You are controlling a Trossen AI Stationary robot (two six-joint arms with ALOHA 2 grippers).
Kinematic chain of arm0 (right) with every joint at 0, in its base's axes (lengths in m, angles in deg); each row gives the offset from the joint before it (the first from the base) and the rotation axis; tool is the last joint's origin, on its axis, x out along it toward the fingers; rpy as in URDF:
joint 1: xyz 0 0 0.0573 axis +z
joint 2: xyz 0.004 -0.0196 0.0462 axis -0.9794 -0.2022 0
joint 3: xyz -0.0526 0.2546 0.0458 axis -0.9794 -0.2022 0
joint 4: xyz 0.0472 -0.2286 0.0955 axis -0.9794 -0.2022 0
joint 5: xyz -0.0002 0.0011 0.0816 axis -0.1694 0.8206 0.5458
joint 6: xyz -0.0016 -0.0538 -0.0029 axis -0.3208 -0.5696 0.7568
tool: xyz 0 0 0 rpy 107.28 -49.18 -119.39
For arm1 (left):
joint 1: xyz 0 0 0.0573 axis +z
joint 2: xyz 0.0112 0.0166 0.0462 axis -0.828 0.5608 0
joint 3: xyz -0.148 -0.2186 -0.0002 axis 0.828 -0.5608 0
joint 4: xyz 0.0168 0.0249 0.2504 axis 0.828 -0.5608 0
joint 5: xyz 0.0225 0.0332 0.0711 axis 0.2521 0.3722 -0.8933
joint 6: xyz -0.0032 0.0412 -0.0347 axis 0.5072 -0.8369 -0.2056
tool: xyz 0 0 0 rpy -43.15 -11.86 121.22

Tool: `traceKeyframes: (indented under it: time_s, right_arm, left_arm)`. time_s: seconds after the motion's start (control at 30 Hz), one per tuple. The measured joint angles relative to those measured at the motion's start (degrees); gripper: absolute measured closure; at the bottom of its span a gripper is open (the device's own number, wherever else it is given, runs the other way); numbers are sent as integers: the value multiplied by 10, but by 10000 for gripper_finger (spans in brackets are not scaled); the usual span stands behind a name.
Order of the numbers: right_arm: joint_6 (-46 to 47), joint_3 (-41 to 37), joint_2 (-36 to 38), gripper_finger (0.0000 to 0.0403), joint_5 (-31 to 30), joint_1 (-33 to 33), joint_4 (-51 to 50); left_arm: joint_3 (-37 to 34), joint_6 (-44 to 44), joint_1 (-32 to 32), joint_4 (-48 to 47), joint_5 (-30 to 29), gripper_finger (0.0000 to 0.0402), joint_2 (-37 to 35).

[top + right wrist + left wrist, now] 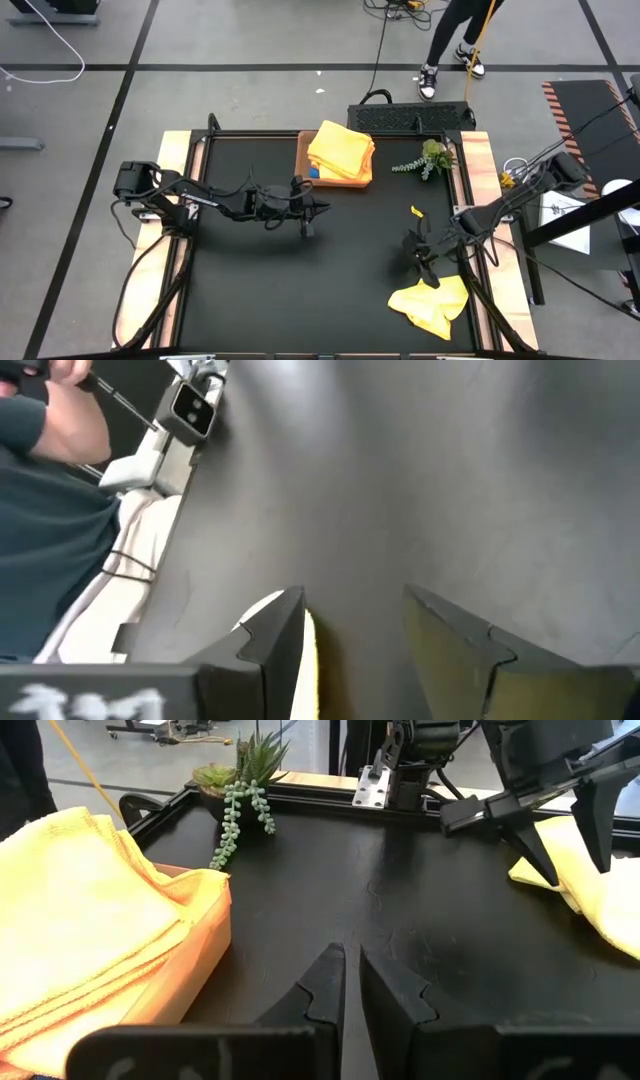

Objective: Fold microfiber towels
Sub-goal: Fold the yellow microfiber towel

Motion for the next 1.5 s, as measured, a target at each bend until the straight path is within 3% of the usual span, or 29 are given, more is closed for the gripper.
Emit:
traceKeyframes:
  time_s: [0.2, 0.53, 0.8, 1.27, 1.5]
  right_arm:
    - [22, 0, -23, 243, 2, 20, 1]
    - [68, 0, -106, 243, 60, 44, 1]
    - [73, 0, -141, 243, 61, 61, 1]
    - [107, 0, -92, 265, 91, 58, 53]
    - [111, 0, -120, 266, 91, 72, 47]
  left_arm:
    - [0, 0, 0, 0, 0, 364, 0]
    - [0, 7, 0, 0, 0, 364, 0]
    - [0, 7, 0, 0, 0, 364, 0]
    - [0, 14, 0, 0, 0, 364, 0]
    - [0, 15, -8, -5, -1, 364, 0]
